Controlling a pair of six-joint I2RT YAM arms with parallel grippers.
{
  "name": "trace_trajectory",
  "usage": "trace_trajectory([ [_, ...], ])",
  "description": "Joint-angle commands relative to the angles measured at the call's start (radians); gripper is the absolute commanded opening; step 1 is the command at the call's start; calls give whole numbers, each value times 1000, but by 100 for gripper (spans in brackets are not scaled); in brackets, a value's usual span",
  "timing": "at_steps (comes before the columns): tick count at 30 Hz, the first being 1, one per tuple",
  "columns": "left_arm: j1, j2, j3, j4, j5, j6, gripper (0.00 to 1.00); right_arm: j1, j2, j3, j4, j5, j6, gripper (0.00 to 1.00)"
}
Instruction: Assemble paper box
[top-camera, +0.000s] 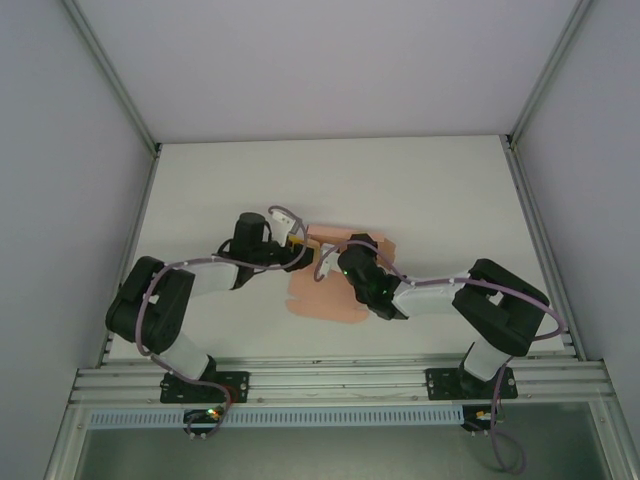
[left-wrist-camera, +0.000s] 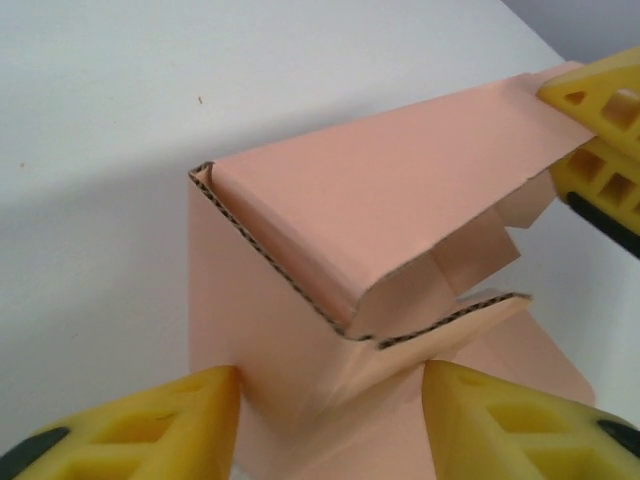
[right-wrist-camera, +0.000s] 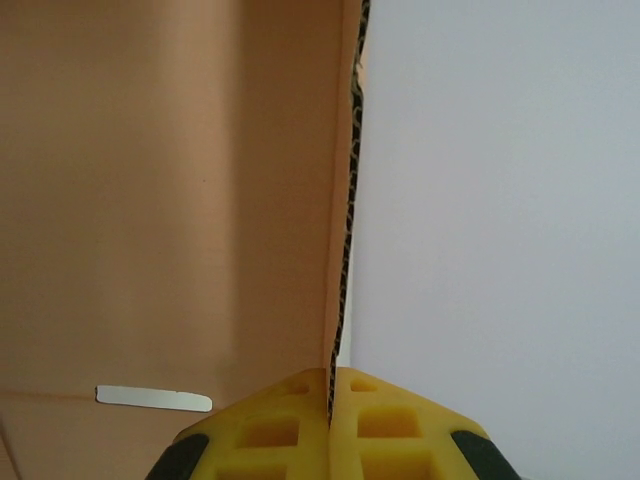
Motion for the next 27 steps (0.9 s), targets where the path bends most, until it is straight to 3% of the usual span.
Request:
trace_trajectory([
  [1, -32, 17, 7, 33, -108, 50, 46, 23, 12, 24, 25, 34, 12, 0],
  [3, -60, 21, -5, 56, -199, 63, 40, 31, 16, 20, 32, 46, 24, 0],
  [10, -117, 71, -3, 113, -391, 74, 40, 58, -14, -3, -52, 55, 127, 0],
  [17, -122, 112, -12, 200, -400, 76, 40, 58, -65, -9, -197, -22, 229, 0],
  [19, -123, 117, -19, 244, -388, 71, 33, 57, -66, -1, -237, -50, 257, 0],
  [22, -131, 123, -27, 287, -419, 67, 12, 56, -68, 6, -276, -72, 299, 0],
  [24, -131, 128, -30, 297, -438, 72, 0, 56, -84, 14, -315, -86, 348, 7],
  [27, -132, 133, -33, 296, -452, 87, 0, 53, -147, 32, -402, -126, 470, 33],
])
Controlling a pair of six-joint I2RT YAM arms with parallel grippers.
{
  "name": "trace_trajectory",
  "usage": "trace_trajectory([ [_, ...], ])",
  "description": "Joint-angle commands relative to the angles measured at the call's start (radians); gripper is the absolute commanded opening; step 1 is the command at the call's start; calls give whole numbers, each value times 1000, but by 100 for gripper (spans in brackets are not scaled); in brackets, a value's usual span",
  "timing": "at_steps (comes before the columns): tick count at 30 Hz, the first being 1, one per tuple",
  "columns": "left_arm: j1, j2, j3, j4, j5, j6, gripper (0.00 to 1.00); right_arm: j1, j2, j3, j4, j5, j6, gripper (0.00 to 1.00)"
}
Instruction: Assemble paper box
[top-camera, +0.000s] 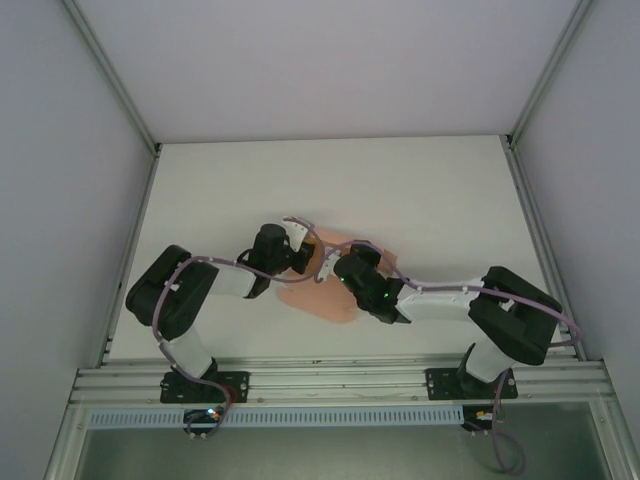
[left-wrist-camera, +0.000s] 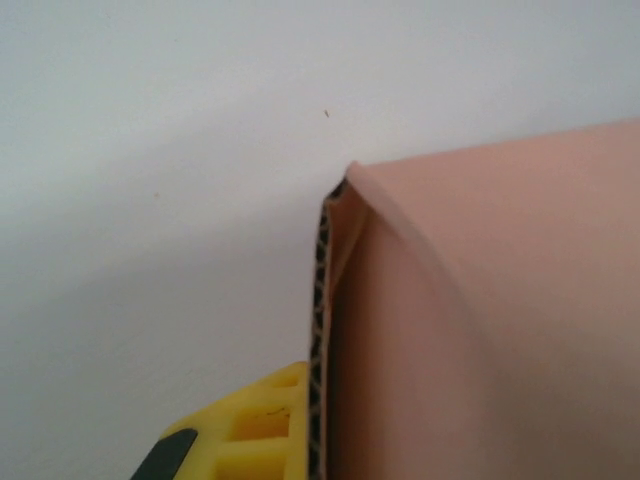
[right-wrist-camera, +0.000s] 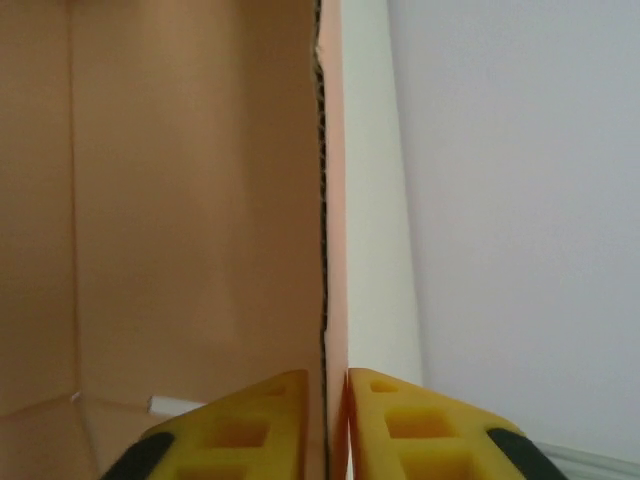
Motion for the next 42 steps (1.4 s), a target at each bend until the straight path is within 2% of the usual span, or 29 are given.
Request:
trace_trajectory([
  [1, -1, 13, -8, 69, -20, 15, 0, 3, -88, 20, -177, -117, 182, 40],
  [3, -2, 15, -13, 75, -12, 22, 0, 0, -152, 16, -223, -168, 261, 54],
  [5, 0, 19, -14, 80, 4, 32, 0, -14, -253, 11, -273, -232, 345, 62],
  [10, -3, 35, -12, 79, 63, 37, 0, -131, -458, -44, -299, -493, 574, 72],
  [12, -4, 44, -18, 96, 94, 40, 0, -234, -498, -59, -270, -642, 700, 75],
  [14, -5, 53, -24, 114, 120, 41, 0, -315, -495, -37, -265, -737, 793, 75],
  [17, -13, 69, -16, 103, 126, 52, 0, -366, -418, 44, -289, -779, 870, 77],
  [21, -31, 86, 6, 61, 103, 80, 0, -377, -228, 212, -381, -810, 943, 76],
  [28, -53, 97, 20, 36, 67, 109, 1, -386, 54, 351, -353, -927, 1018, 71],
  [33, -58, 106, 30, 25, 66, 108, 1, -387, 147, 388, -341, -1048, 1057, 68],
  [37, -60, 111, 35, 22, 64, 101, 3, -388, 189, 373, -353, -1053, 1067, 67],
  [40, -61, 109, 30, 29, 55, 96, 10, -388, 215, 351, -357, -1056, 1072, 66],
  [42, -61, 103, 19, 44, 46, 85, 11, -388, 232, 335, -366, -1057, 1086, 64],
])
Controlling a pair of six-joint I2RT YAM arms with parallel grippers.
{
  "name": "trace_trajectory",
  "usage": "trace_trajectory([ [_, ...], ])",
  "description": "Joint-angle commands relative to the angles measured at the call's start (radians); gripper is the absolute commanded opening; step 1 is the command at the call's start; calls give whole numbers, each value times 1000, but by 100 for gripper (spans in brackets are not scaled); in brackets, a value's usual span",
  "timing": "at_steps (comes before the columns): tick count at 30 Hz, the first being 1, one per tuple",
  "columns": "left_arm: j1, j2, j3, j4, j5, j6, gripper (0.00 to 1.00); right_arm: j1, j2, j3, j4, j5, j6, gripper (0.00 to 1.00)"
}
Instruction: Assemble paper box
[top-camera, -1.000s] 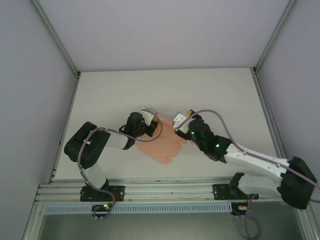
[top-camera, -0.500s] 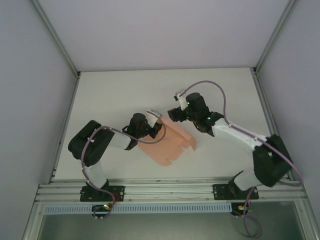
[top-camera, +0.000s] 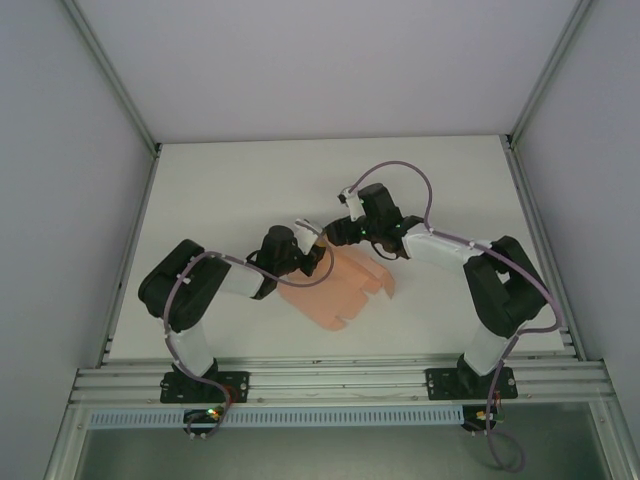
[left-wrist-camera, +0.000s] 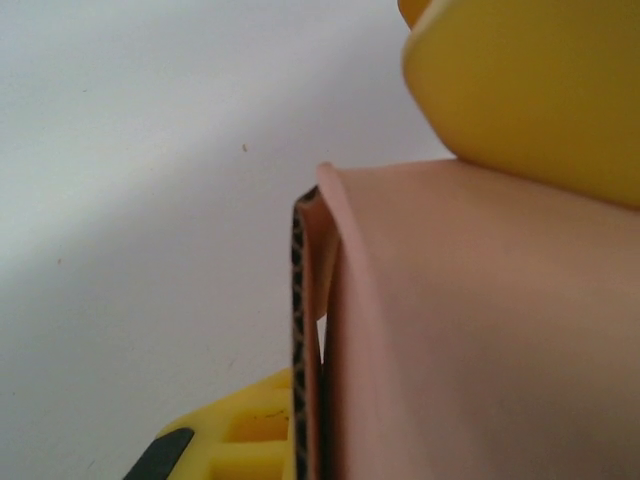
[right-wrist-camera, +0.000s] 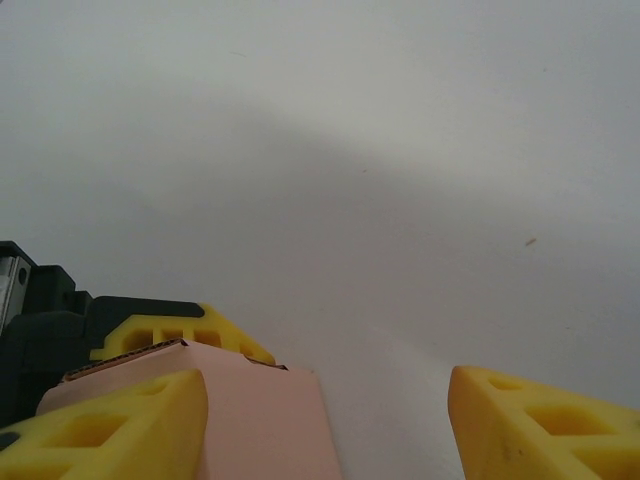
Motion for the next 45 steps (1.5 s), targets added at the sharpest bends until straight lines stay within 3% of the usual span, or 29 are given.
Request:
trace_trajectory([
  [1, -13, 20, -16, -29, -5, 0, 11, 16, 66, -51, -64, -46, 22, 63],
  [7, -12, -2, -76, 72, -25, -32, 16, 17, 24, -126, -38, -5, 39, 62],
  [11, -4, 4, -133, 227, -20, -65, 7, 15, -27, -150, -19, 12, 37, 63],
  [14, 11, 16, -157, 310, 27, -87, 16, 16, -32, -142, -25, 6, 32, 63],
  [17, 13, 11, -153, 294, 51, -75, 21, 16, -24, -145, -14, 0, 40, 63],
  [23, 14, -25, -155, 272, 48, -67, 22, 33, -23, -156, 2, -8, 32, 63],
  [26, 19, -6, -139, 274, 50, -74, 16, 52, -29, -153, -7, 9, 7, 63],
  [30, 23, 20, -127, 320, 70, -89, 0, 56, -47, -151, -6, -1, 10, 64],
  [37, 23, 19, -129, 310, 78, -60, 0, 31, -79, -91, -74, -27, 118, 68],
  [45, 18, 11, -104, 240, 91, -45, 0, -14, -61, -95, 24, -250, 231, 68],
])
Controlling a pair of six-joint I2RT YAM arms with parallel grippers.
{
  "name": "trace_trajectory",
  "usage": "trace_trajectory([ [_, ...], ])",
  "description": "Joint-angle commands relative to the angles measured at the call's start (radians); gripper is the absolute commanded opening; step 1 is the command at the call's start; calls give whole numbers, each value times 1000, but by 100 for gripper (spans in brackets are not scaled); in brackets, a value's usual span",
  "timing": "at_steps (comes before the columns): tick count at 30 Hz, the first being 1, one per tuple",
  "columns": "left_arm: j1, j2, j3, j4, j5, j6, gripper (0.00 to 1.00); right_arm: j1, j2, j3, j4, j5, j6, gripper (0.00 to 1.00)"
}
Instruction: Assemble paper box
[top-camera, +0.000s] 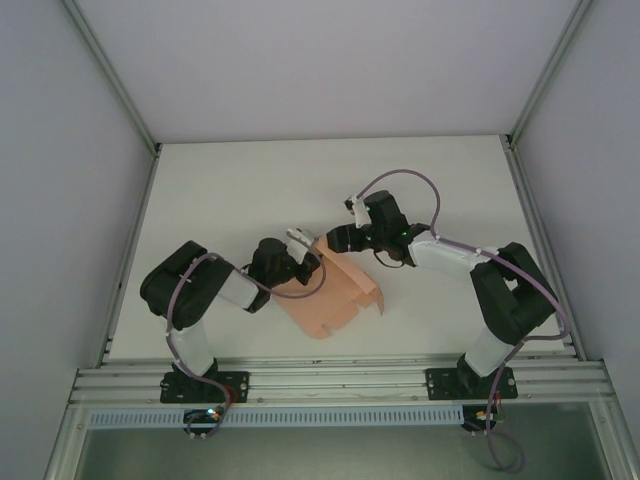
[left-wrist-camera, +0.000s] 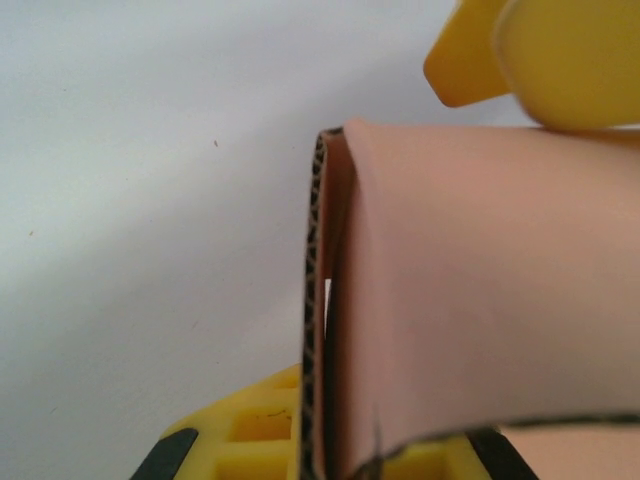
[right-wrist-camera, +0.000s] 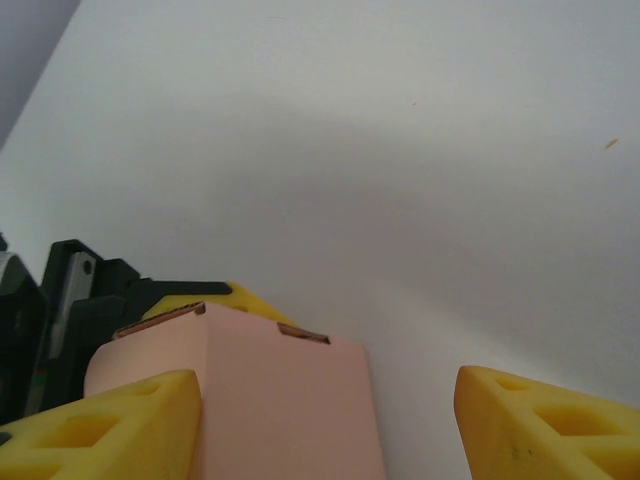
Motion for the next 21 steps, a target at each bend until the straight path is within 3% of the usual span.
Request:
trace_trajectory([
  [1, -1, -6, 31, -23, 12, 19, 0, -1, 3, -5, 8, -123, 58, 69],
  [7, -17, -13, 41, -58, -6, 43, 0, -28, -3, -18, 85, -201, 99, 69],
  [18, -20, -2, 40, -38, 9, 34, 0, -28, 97, -77, 56, -77, 59, 68],
  [21, -20, -5, 38, -37, 7, 34, 17, -26, 125, -83, 34, -53, 43, 66],
])
